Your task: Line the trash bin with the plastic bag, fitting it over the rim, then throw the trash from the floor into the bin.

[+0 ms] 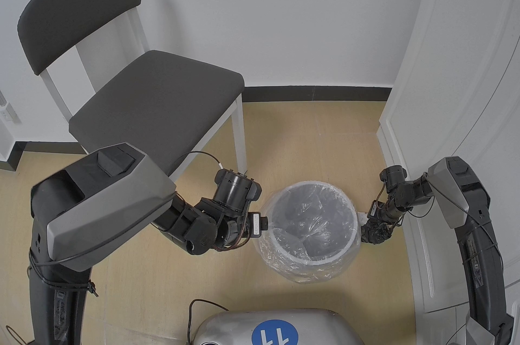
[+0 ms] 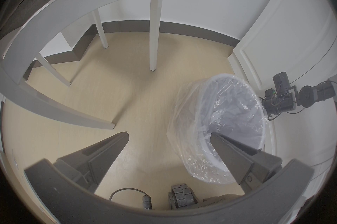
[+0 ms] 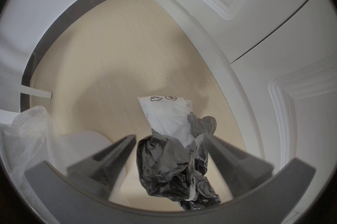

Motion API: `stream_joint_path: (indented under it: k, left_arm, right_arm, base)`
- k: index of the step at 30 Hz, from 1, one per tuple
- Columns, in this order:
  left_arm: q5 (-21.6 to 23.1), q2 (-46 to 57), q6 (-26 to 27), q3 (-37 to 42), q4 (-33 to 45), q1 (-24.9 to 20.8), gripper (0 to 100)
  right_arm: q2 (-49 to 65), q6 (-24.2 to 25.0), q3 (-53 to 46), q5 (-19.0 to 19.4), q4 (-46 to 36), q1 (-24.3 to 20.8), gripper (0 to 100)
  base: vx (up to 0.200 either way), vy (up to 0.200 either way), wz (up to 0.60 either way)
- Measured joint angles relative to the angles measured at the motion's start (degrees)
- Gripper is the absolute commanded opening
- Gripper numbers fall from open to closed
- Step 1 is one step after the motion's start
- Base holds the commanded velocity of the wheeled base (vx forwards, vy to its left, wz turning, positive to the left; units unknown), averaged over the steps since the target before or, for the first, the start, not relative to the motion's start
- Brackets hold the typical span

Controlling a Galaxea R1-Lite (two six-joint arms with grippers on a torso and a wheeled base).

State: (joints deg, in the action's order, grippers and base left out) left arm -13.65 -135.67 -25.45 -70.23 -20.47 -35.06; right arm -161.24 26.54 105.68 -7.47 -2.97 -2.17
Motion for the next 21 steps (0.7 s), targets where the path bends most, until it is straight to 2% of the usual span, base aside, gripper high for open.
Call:
stream_joint_path:
  k: [6,11,15,21]
  left_arm:
    - [0.0,-0.3,0.0,-0.2,0.0,0.0,100]
    - [0.0,-0.4,0.0,-0.1,0.0,0.1,100]
    - [0.0,-0.3,-0.1,0.0,0.0,0.1,100]
    - [0.0,0.0,-0.1,0.2,0.0,0.2,100]
  right_arm:
    - [-0.2,0.0,0.3,-0.6,0.5,-0.2,0]
    - [-1.1,0.5,1.8,-5.2,0.4,-1.0,0]
    - [-1.6,0.6,2.5,-6.9,0.2,-1.5,0]
    - [-1.9,4.1,2.7,-7.4,0.2,-1.7,0]
  base:
    - [0.0,0.0,0.0]
    - [0.0,0.0,0.0]
    - [0.0,0.0,0.0]
    - [0.0,0.0,0.0]
